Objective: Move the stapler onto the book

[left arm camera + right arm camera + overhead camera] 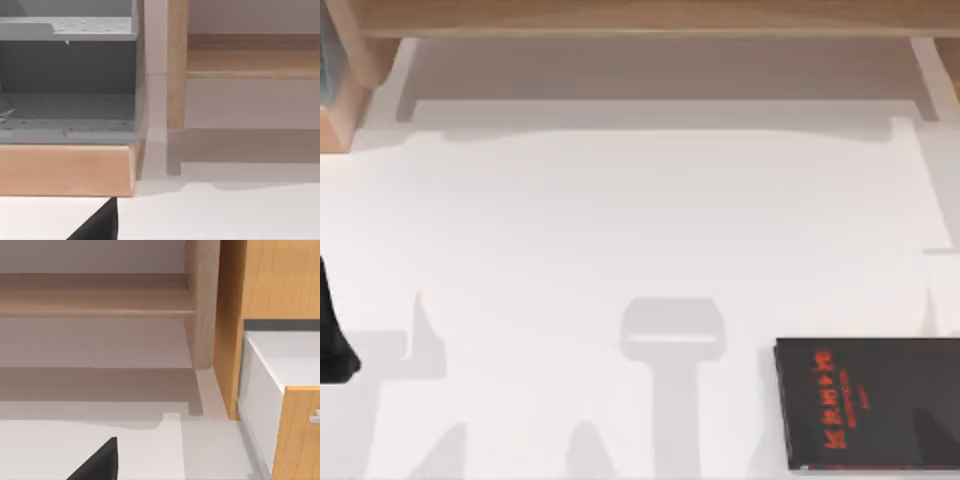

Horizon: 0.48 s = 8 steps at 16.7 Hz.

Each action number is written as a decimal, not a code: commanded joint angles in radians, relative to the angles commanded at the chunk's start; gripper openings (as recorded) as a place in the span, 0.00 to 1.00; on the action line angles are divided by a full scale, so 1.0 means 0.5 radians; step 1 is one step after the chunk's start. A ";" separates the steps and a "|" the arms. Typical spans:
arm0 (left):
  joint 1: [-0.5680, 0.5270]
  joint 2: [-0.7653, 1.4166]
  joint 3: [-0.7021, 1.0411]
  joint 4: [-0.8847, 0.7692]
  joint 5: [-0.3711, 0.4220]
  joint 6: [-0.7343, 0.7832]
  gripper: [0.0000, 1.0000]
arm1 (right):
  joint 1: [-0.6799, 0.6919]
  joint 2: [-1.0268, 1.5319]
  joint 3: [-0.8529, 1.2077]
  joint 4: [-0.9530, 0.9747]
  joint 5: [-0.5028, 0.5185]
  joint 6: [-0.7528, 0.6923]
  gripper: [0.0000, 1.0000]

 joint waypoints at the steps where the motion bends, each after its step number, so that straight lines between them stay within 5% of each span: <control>1: 0.000 0.000 0.000 0.000 0.000 0.000 1.00 | 0.000 0.000 0.000 0.000 0.000 0.000 1.00; 8: 0.000 0.000 0.000 0.000 0.000 0.000 1.00 | -0.067 0.427 0.427 -0.287 -0.011 -0.133 1.00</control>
